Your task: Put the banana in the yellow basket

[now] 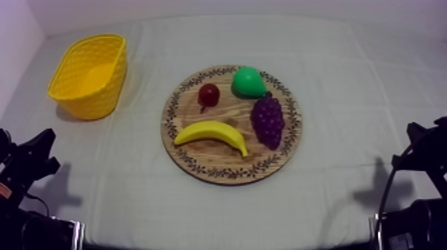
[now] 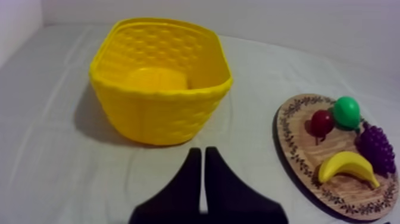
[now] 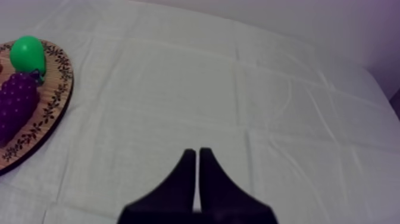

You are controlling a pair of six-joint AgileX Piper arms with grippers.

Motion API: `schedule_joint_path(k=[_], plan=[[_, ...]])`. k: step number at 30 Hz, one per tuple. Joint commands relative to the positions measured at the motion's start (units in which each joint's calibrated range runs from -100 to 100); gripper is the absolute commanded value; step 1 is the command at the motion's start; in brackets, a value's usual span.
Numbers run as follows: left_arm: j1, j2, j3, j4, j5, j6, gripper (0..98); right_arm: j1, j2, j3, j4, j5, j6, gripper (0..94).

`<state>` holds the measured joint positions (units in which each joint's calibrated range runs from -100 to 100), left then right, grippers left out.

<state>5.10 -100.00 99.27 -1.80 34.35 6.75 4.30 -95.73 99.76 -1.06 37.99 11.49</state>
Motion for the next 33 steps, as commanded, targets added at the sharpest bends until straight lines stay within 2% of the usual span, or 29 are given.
schedule_joint_path(k=[1,10,20,26,33], plan=[[-0.2,0.0,-0.1,0.02,0.2,-0.8,0.7,0.0,0.0,0.0,0.0,0.0,0.0,0.3],[-0.5,5.3,-5.3,1.23,-1.8,-4.6,0.8,0.0,0.0,0.0,0.0,0.0,0.0,0.3],[4.6,27.4,-29.1,1.31,-5.3,-11.7,1.0,0.0,0.0,0.0,0.0,0.0,0.0,0.3],[8.0,40.9,-43.4,1.57,-2.8,-16.7,1.1,0.0,0.0,0.0,0.0,0.0,0.0,0.3],[11.4,49.3,-53.5,5.01,0.4,-23.8,1.3,0.0,0.0,0.0,0.0,0.0,0.0,0.3]])
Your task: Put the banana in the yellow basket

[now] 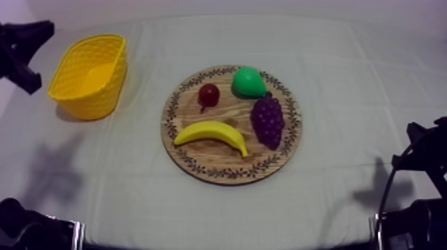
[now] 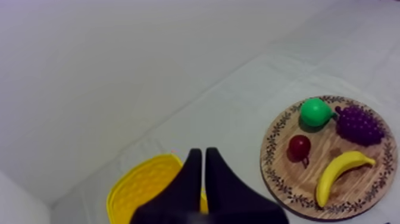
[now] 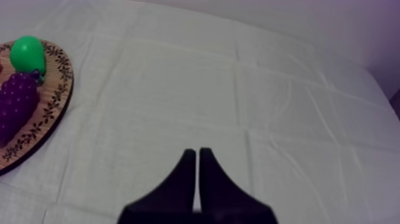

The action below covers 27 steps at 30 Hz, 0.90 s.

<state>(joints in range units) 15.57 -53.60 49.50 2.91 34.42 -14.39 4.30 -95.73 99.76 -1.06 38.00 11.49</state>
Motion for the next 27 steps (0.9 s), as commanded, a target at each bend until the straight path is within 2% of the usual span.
schedule_joint_path(k=[1,12,17,27], plan=[[1.6,3.9,-4.9,0.44,0.8,-3.2,1.3,0.0,0.0,0.0,0.0,0.0,0.0,0.3],[8.0,14.4,-11.3,0.42,7.0,-6.5,2.7,0.0,0.0,0.0,0.0,0.0,0.0,0.3],[12.1,18.6,-8.8,-1.47,5.0,-5.0,2.8,0.0,0.0,0.0,0.0,0.0,0.0,0.3],[17.4,25.2,0.7,-2.51,0.2,-3.4,2.8,0.0,0.0,0.0,0.0,0.0,0.0,0.3]])
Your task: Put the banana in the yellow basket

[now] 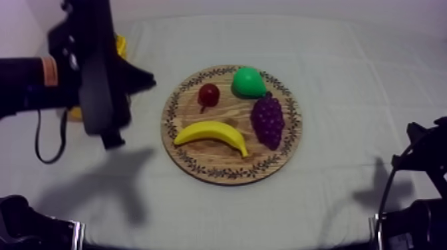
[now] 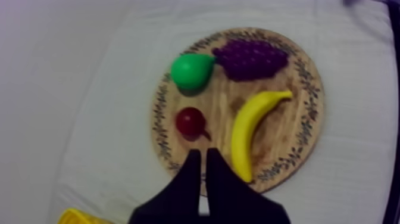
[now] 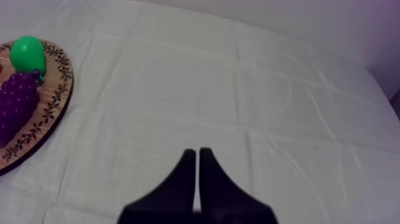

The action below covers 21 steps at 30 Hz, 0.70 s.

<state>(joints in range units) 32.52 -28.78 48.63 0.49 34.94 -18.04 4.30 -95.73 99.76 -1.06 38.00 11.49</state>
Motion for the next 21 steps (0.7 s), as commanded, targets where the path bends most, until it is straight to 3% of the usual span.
schedule_joint_path(k=[1,7,16,18,21], plan=[[0.8,0.8,2.5,-0.23,-0.6,0.5,2.8,0.0,0.0,0.0,0.0,0.0,0.0,0.3],[2.7,3.1,5.4,-1.72,-1.2,2.8,3.1,0.0,0.0,0.0,0.0,0.0,0.0,0.3],[3.3,5.7,6.3,-2.5,0.0,3.7,5.9,0.0,0.0,0.0,0.0,0.0,0.0,0.3],[3.3,6.0,6.4,-2.52,-0.2,3.6,17.1,0.0,0.0,0.0,0.0,0.0,0.0,0.3],[3.1,6.3,6.1,-2.66,-0.3,3.6,44.5,0.0,0.0,0.0,0.0,0.0,0.0,0.3]])
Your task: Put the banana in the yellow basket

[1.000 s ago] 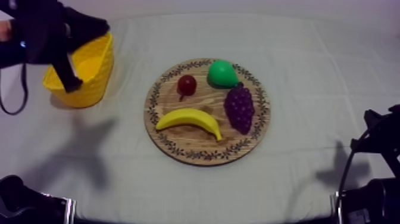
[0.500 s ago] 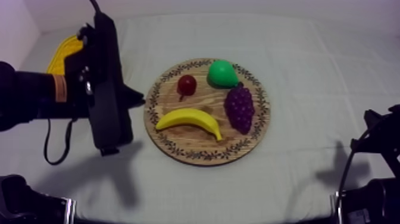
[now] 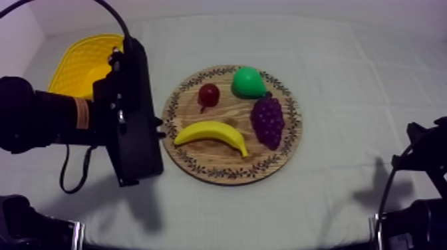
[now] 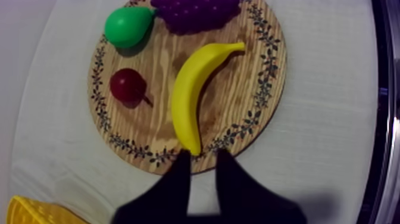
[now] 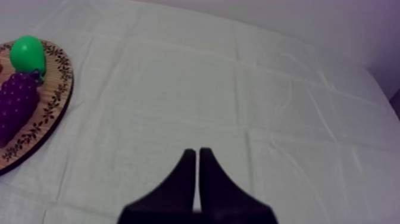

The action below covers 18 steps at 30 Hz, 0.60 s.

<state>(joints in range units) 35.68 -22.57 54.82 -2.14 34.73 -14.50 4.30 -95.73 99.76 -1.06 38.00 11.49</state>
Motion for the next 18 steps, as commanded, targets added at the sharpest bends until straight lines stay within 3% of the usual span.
schedule_joint_path(k=[1,4,8,18], plan=[[-0.1,0.1,-0.4,-0.22,-0.1,0.3,52.1,0.0,0.0,0.0,0.0,0.0,0.0,0.3],[-0.1,0.1,-1.0,-0.94,0.1,1.5,66.2,0.0,0.0,0.0,0.0,0.0,0.0,0.3],[0.0,0.4,-0.8,-1.46,0.2,2.2,75.5,0.0,0.0,0.0,0.0,0.0,0.0,0.3],[0.0,4.6,0.1,-2.99,-1.6,4.1,77.6,0.0,0.0,0.0,0.0,0.0,0.0,0.3]])
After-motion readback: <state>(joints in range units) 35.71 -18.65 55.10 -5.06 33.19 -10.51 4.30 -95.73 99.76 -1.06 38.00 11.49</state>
